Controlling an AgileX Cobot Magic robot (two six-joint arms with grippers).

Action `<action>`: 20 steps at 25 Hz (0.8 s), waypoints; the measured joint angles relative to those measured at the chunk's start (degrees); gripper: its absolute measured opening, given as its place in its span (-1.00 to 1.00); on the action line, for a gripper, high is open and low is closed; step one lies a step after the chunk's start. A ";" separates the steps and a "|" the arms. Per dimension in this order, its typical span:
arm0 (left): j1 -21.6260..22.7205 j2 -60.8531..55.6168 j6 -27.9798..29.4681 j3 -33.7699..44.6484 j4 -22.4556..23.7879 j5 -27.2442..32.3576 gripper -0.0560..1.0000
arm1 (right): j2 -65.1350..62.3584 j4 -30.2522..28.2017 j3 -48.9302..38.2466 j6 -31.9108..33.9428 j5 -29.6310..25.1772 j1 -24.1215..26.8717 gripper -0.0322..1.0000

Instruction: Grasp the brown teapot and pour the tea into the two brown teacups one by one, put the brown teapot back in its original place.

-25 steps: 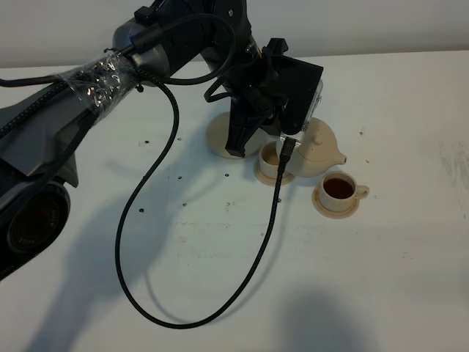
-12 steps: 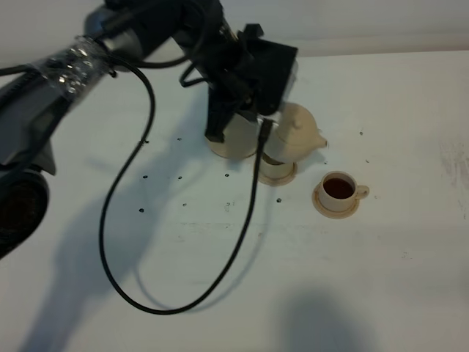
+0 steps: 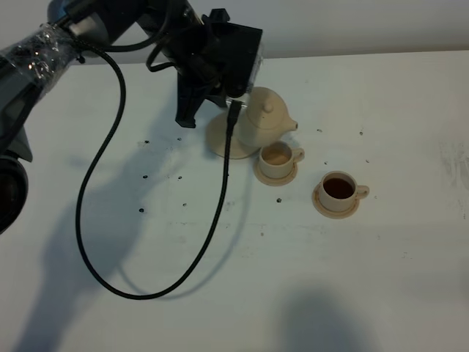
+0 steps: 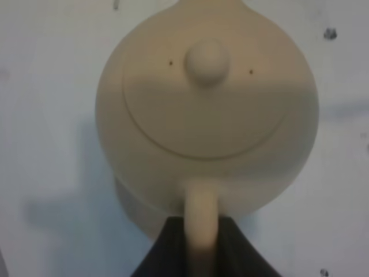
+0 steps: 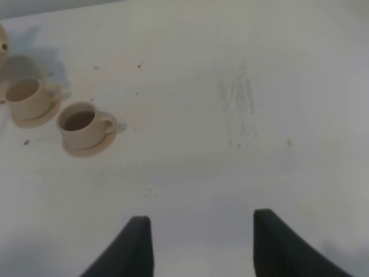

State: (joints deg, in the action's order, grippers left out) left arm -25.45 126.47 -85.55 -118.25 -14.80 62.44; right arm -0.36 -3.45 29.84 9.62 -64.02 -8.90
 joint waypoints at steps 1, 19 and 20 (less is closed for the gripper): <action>0.24 0.00 -0.28 0.00 0.07 0.00 -0.74 | 0.00 0.00 0.00 0.00 0.00 0.00 -0.14; 2.36 0.00 -2.47 0.29 2.18 0.00 -0.74 | 0.00 0.00 0.00 0.00 0.00 0.00 -0.14; 2.53 0.00 -2.66 0.66 2.25 -0.05 -0.74 | 0.00 0.00 0.00 0.00 0.00 0.00 -0.14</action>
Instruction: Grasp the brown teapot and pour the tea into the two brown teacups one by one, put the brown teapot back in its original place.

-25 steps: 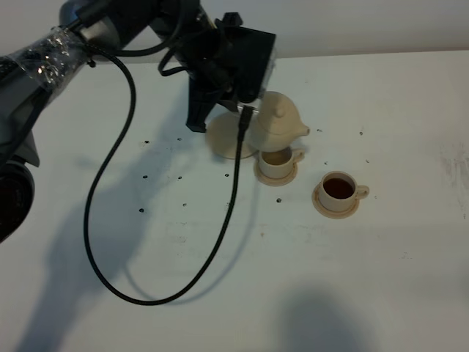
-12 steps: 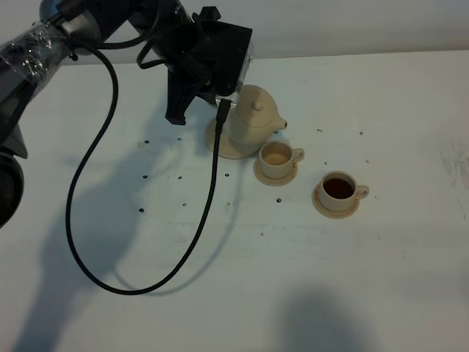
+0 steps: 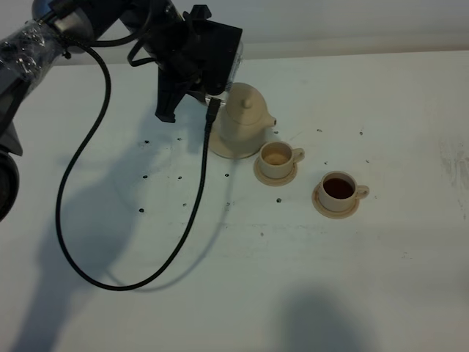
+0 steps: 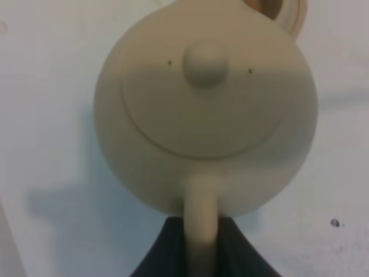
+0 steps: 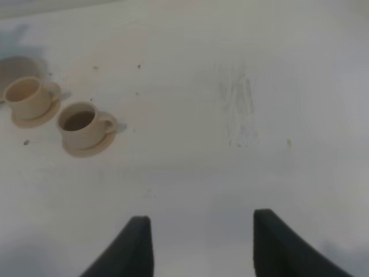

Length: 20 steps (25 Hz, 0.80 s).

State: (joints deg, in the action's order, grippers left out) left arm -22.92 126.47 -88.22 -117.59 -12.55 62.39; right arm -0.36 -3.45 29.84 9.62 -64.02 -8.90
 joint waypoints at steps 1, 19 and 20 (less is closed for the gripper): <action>0.11 0.00 -0.14 0.38 0.00 -0.05 -0.74 | 0.00 0.00 0.00 0.00 0.00 0.00 -0.14; 0.69 0.00 -4.51 3.43 1.37 -2.89 -0.74 | 0.00 0.00 0.00 0.00 0.00 0.00 -0.14; 0.69 0.00 -4.76 3.43 1.48 -2.89 -0.74 | 0.00 0.00 0.00 0.00 0.00 0.00 -0.14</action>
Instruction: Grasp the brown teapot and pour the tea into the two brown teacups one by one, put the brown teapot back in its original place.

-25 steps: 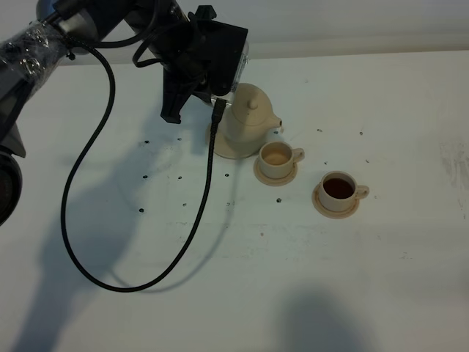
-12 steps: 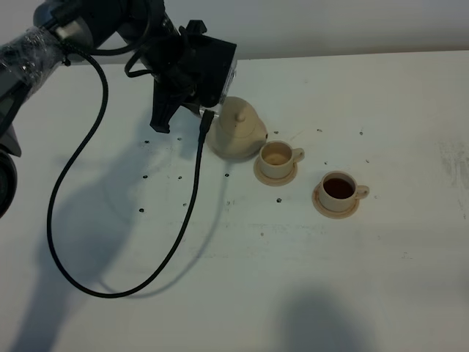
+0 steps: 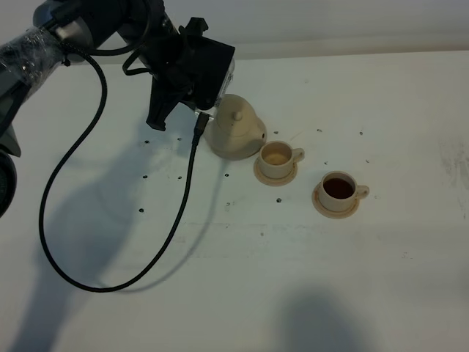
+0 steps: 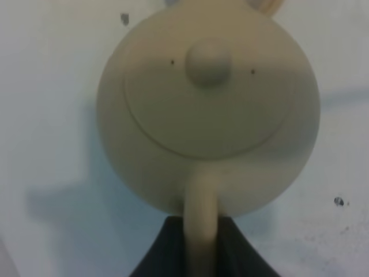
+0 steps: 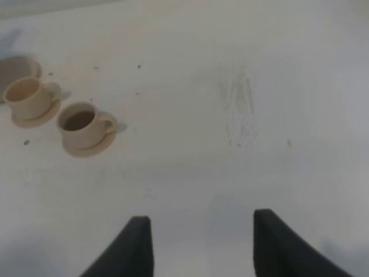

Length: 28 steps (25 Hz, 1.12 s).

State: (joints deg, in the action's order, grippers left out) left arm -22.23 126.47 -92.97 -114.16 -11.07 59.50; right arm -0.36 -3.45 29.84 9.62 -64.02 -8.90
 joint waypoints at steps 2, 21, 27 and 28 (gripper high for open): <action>0.00 0.00 -0.68 0.00 0.06 -0.07 -0.74 | 0.00 0.00 0.00 0.00 0.00 0.00 -0.14; -2.08 0.00 -1.39 0.00 4.43 -0.79 -0.74 | 0.00 0.00 0.00 0.00 0.00 0.00 -0.14; -2.19 0.00 -1.39 0.00 4.48 -0.79 -0.74 | 0.00 0.00 0.00 0.00 0.00 0.00 -0.14; -2.19 0.00 -1.39 0.00 4.48 -0.79 -0.74 | 0.00 0.00 0.00 0.00 0.00 0.00 -0.14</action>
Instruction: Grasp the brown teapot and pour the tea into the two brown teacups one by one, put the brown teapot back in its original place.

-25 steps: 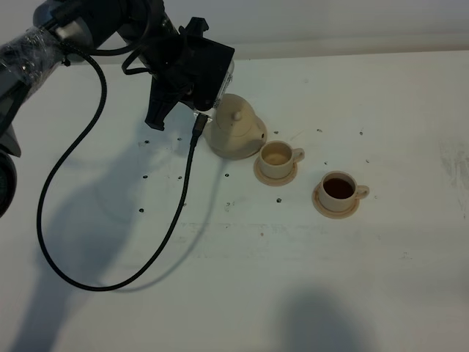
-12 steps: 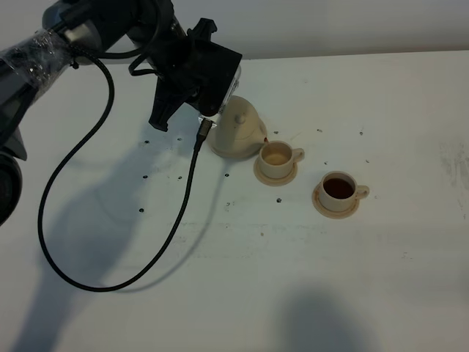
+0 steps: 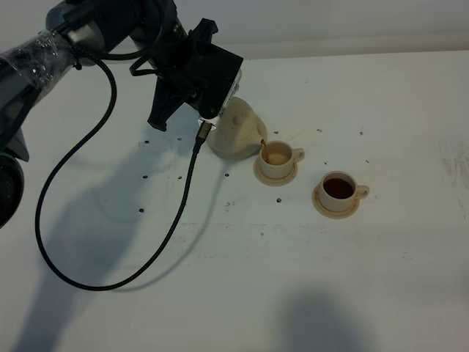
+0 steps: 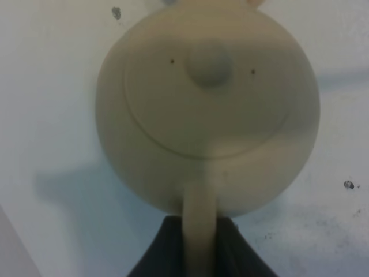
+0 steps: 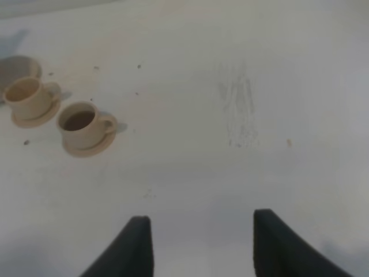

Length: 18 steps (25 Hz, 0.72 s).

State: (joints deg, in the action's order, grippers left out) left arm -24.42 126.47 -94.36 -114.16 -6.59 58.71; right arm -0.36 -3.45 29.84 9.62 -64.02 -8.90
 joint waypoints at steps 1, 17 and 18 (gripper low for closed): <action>0.00 0.00 0.00 0.00 0.00 0.00 -0.74 | 0.00 0.00 0.00 0.05 0.00 0.00 -0.14; -1.15 0.00 0.00 0.00 2.72 -0.57 -0.74 | 0.00 0.00 0.00 -0.01 0.00 0.00 -0.14; -1.20 0.00 0.00 0.00 2.76 -0.58 -0.74 | 0.00 0.00 0.00 -0.01 0.00 0.00 -0.14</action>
State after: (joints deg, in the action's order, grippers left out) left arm -25.62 126.47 -94.36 -114.16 -3.83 58.12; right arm -0.36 -3.45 29.84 9.62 -64.02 -8.90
